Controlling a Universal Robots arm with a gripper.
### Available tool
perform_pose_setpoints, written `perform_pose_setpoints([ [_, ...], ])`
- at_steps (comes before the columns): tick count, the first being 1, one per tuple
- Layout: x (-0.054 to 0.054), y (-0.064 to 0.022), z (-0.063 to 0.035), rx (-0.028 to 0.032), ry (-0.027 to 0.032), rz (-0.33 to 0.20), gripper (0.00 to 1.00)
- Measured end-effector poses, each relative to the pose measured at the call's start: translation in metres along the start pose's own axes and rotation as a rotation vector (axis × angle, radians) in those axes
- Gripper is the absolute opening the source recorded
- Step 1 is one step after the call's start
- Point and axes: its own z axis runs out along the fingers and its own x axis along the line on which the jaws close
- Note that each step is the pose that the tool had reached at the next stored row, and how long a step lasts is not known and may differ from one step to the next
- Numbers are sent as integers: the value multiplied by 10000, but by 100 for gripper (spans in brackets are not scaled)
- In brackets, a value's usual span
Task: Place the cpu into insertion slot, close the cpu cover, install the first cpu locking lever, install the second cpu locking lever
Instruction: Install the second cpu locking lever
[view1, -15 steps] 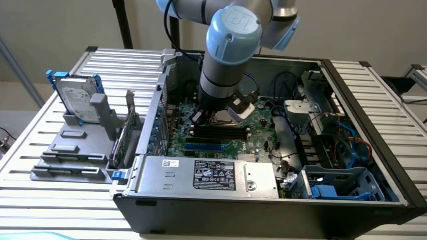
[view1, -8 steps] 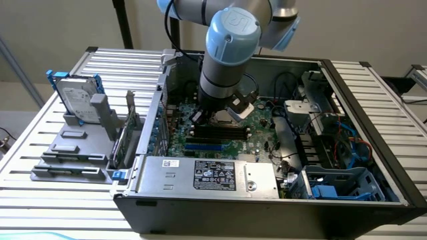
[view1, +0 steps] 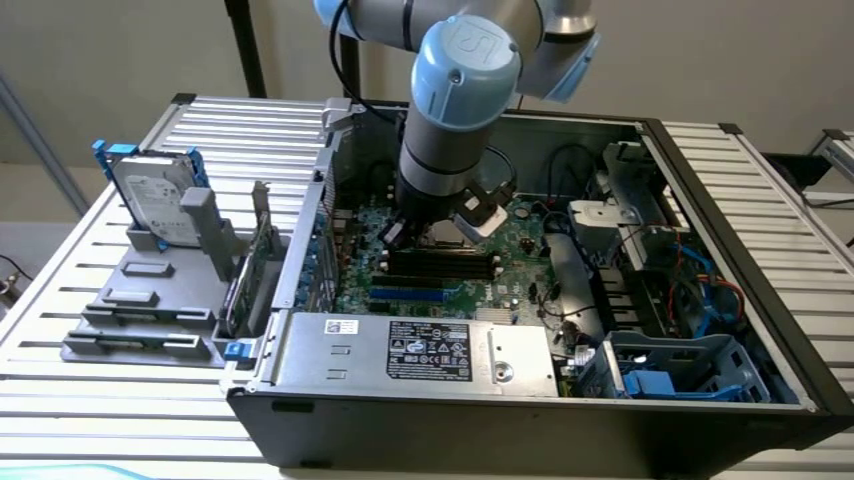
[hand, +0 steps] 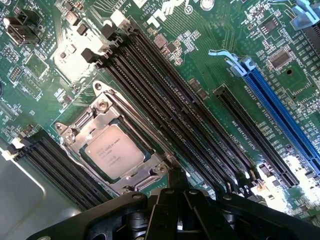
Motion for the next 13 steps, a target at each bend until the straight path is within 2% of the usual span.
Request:
perform_pose_setpoints([
  [6, 19, -61, -167, 0, -2, -4, 11],
  [13, 20, -68, -179, 1, -1, -5, 11],
])
